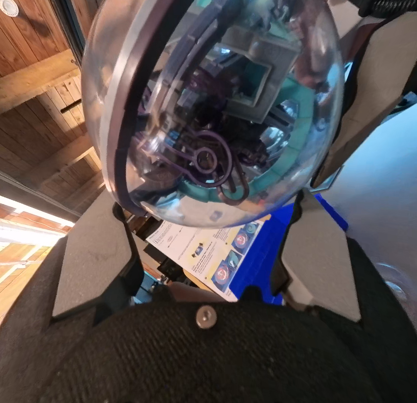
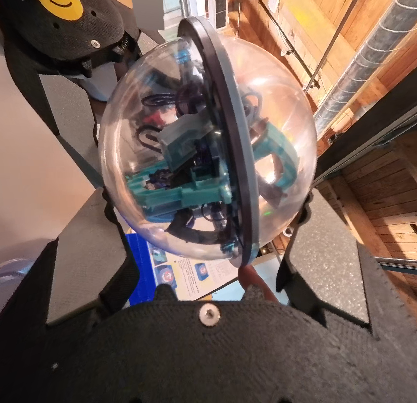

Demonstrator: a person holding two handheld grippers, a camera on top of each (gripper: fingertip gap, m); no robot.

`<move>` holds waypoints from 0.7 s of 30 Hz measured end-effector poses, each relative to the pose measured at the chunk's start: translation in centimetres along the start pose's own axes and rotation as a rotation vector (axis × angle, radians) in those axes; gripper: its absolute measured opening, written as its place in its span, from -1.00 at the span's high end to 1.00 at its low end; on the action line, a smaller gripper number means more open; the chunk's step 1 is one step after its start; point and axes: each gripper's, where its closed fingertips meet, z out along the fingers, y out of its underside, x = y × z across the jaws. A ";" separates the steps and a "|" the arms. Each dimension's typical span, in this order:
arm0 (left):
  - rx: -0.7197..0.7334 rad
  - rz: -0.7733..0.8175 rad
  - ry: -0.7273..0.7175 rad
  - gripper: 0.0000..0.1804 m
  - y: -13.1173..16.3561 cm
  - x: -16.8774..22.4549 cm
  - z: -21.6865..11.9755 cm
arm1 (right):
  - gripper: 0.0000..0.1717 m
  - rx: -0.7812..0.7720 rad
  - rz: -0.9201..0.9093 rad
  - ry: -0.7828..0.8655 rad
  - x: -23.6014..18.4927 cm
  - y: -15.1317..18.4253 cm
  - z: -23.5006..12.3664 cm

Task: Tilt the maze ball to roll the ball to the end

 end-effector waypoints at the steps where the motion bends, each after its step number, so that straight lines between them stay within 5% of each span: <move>1: 0.001 -0.004 0.003 -0.62 -0.2 -0.3 0.1 | -0.84 0.001 -0.003 0.001 0.4 -0.2 0.0; 21: 0.020 -0.013 -0.026 -0.62 -0.2 -0.4 -1.3 | -0.83 -0.020 -0.128 0.042 -0.4 -2.2 -0.1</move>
